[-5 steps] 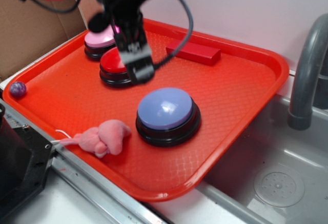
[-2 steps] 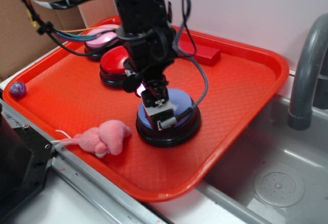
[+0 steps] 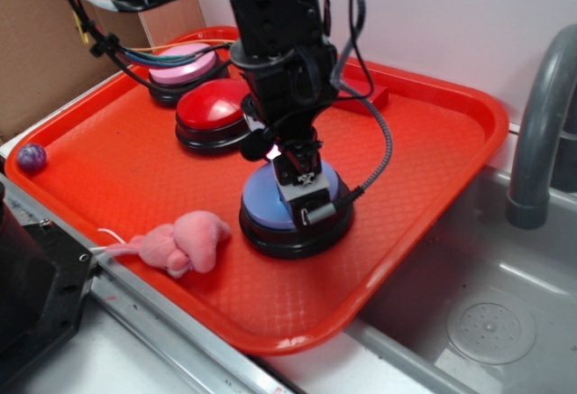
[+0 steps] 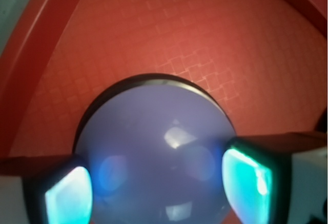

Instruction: Push the purple button.

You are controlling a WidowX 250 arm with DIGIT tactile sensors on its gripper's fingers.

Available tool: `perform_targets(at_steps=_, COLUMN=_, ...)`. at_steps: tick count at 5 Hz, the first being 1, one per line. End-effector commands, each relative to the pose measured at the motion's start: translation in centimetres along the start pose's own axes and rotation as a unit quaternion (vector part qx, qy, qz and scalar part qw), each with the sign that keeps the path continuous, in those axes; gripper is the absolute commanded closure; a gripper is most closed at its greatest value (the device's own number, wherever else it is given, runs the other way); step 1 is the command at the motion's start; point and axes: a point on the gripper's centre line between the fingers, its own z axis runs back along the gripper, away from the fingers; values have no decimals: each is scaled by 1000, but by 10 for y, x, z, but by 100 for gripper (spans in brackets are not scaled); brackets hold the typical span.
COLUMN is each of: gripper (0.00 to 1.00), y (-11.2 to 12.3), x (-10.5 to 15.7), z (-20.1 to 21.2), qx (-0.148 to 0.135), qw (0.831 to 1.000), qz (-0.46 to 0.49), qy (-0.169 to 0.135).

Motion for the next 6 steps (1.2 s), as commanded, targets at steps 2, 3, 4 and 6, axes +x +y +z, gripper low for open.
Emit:
perform_targets(at_steps=2, gripper=0, y=14, x=3, z=74, qx=14, qw=1000, qz=0, qy=-1)
perform_targets(at_steps=3, gripper=0, y=15, x=2, z=75, qx=7, qw=1000, qz=-1, qy=2)
perform_targets(at_steps=4, gripper=0, y=14, x=1, z=80, qx=15, qw=1000, qz=0, qy=1)
perform_targets(at_steps=6, gripper=0, y=16, x=-5, z=94, qx=11, qw=1000, qz=9, qy=-12)
